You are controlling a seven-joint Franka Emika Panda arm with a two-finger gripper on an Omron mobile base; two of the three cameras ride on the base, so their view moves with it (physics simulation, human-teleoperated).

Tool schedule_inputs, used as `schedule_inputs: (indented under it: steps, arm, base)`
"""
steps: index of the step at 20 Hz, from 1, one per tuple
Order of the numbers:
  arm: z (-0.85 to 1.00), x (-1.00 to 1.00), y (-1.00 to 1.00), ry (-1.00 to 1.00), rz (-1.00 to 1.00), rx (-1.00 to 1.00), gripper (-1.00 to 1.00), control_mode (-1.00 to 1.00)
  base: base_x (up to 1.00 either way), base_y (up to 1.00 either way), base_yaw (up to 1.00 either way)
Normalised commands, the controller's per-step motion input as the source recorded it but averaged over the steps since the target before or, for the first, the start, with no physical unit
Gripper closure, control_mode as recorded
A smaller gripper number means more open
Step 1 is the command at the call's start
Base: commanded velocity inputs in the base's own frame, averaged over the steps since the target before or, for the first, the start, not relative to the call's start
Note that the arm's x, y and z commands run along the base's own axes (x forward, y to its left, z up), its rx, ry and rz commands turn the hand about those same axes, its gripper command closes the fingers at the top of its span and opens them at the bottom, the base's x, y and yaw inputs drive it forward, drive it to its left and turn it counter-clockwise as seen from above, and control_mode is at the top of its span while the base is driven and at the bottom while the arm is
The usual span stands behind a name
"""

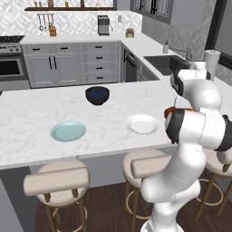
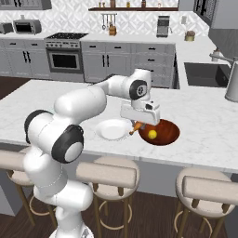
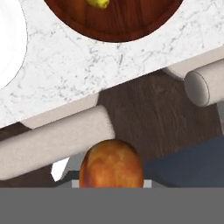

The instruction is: Pick the chicken drumstick and lemon from their plates and place them in the bowl. Then put the bowl in the fridge.

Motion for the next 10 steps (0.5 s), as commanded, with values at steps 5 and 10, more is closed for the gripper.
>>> schedule_inputs:
  steps: [5, 10]
  arm:
    - [-0.36, 0.64, -0.34, 0.0, 0.0, 0.11, 1.0, -1.0]
    - [-0.41, 0.68, -0.21, 0.0, 0.0, 0.08, 1.0, -1.0]
  base:
    - [0.0, 0.0, 0.0]
    - [0.0, 0.0, 0.0]
